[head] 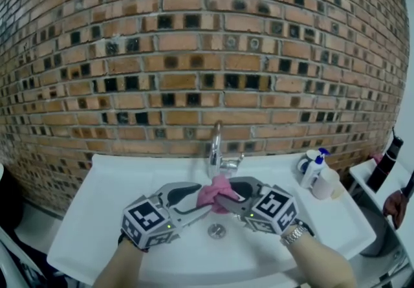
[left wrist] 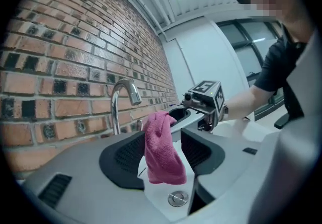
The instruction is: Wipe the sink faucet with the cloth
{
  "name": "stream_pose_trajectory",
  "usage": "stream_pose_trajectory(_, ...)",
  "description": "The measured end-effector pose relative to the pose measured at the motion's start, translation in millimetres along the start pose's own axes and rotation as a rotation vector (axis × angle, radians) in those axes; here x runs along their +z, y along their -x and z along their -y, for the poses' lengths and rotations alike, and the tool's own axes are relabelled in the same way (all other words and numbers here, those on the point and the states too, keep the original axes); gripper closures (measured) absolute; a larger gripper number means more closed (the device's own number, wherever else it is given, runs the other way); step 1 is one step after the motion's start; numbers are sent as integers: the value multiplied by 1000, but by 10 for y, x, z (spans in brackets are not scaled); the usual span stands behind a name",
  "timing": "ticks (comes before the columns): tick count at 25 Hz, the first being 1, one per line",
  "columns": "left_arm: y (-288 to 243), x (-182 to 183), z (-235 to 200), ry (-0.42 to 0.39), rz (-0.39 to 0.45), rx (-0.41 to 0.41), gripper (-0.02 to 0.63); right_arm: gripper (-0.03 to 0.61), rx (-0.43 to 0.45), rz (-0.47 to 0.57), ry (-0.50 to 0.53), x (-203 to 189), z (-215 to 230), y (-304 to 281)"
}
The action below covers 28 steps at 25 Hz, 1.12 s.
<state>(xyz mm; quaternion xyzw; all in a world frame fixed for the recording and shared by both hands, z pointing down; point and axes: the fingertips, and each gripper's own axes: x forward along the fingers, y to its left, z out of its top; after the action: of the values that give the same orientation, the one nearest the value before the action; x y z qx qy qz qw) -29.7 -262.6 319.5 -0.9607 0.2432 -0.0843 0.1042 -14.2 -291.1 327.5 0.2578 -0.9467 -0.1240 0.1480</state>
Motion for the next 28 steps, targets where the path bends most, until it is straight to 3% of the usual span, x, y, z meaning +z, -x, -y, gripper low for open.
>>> stream_pose_trajectory(9,26,119,280,102,73,-195,356,454,278,55,-21,227,-428,275)
stream_pose_trajectory(16,72,272,542,184,126,-360,354,454,465,103,-95,347,-620,431)
stream_pose_trajectory(28,143,361,578,210,174,-411,382,454,561,155,-293,429,-626,476)
